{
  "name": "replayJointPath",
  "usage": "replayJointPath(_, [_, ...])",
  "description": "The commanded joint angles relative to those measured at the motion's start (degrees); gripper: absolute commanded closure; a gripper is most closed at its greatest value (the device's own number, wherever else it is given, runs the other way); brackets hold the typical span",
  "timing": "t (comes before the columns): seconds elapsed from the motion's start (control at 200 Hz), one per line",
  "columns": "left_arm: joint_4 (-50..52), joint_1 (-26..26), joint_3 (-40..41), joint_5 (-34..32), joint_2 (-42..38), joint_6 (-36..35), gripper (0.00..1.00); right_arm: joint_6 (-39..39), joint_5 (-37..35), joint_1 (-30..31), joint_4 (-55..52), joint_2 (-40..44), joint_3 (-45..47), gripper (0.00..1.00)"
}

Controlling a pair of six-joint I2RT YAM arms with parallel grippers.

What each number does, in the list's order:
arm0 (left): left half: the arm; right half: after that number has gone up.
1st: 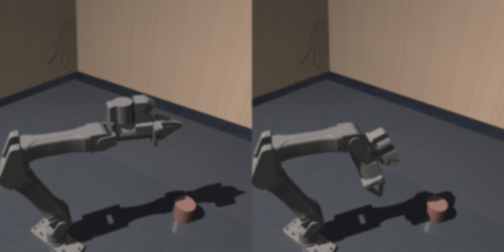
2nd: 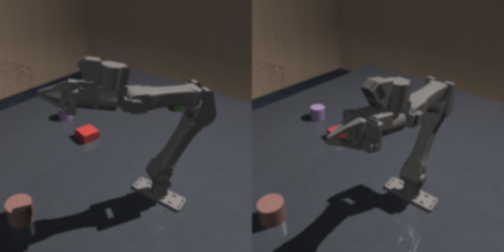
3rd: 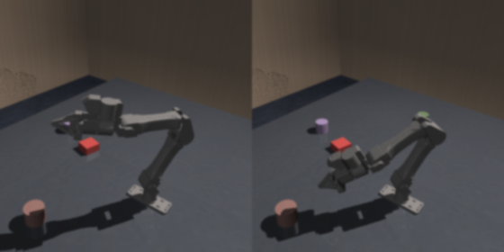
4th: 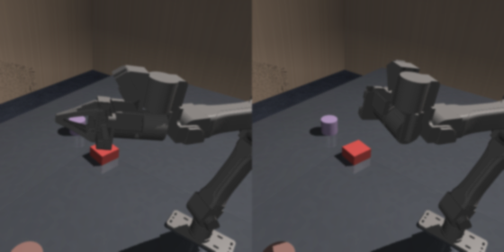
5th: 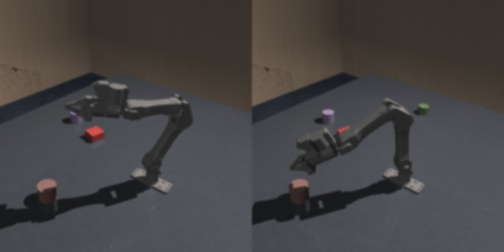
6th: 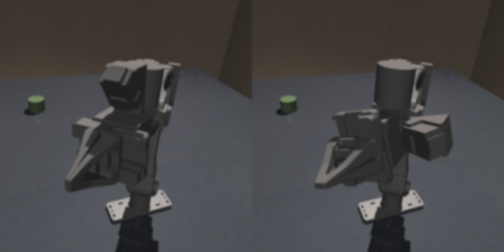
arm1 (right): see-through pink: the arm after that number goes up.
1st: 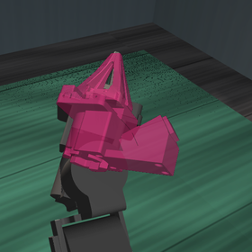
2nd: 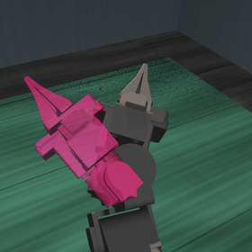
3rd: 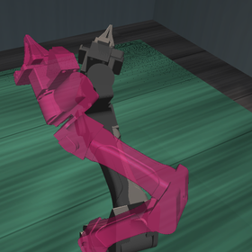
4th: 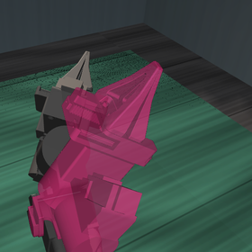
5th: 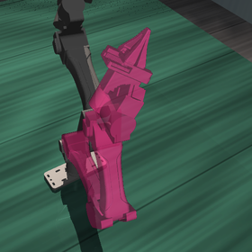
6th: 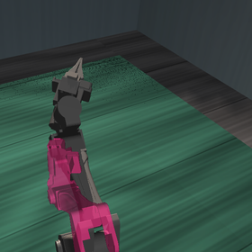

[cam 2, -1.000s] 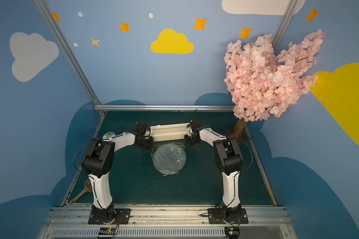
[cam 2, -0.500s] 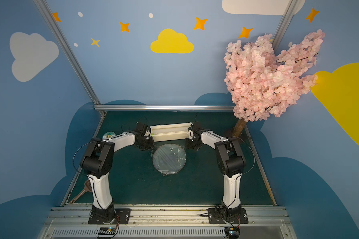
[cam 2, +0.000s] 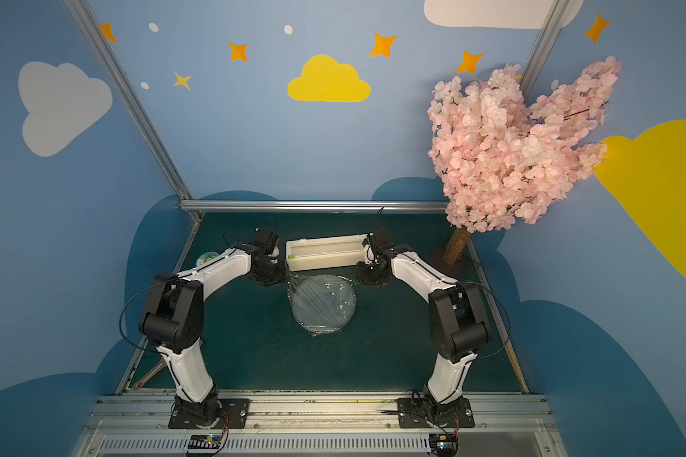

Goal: Wrap the plate with plastic wrap
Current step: Cover the plate with plastic wrap.

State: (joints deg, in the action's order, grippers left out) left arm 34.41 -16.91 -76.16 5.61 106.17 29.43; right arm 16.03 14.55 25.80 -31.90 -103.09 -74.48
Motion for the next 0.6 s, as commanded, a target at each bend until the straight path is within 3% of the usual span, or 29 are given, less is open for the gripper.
replayJointPath(0.0, [-0.23,-0.23,1.93,5.60,-1.88,0.42,0.54,-0.94,1.82,0.45,-0.78,-3.64,-1.13,0.69])
replayJointPath(0.195, [-3.27,-0.32,5.39,7.40,-0.22,1.41,0.56,-1.06,2.56,0.72,-0.28,-6.83,-1.56,0.72])
replayJointPath(0.27, [-3.58,-0.41,5.19,8.73,1.21,1.51,0.58,-1.01,1.67,0.74,-0.09,-7.30,-1.22,0.81])
replayJointPath(0.385, [-3.47,-0.41,4.71,8.51,2.78,1.41,0.70,-0.92,0.50,0.58,0.04,-7.09,-0.46,1.00])
replayJointPath(0.46, [-3.31,-0.36,4.53,8.19,3.33,1.51,0.79,-0.87,0.18,0.58,0.38,-6.69,0.08,1.00])
replayJointPath(0.596, [-3.21,-0.41,4.35,8.18,4.12,1.51,0.85,-0.87,0.04,0.65,-0.09,-6.18,0.12,1.00])
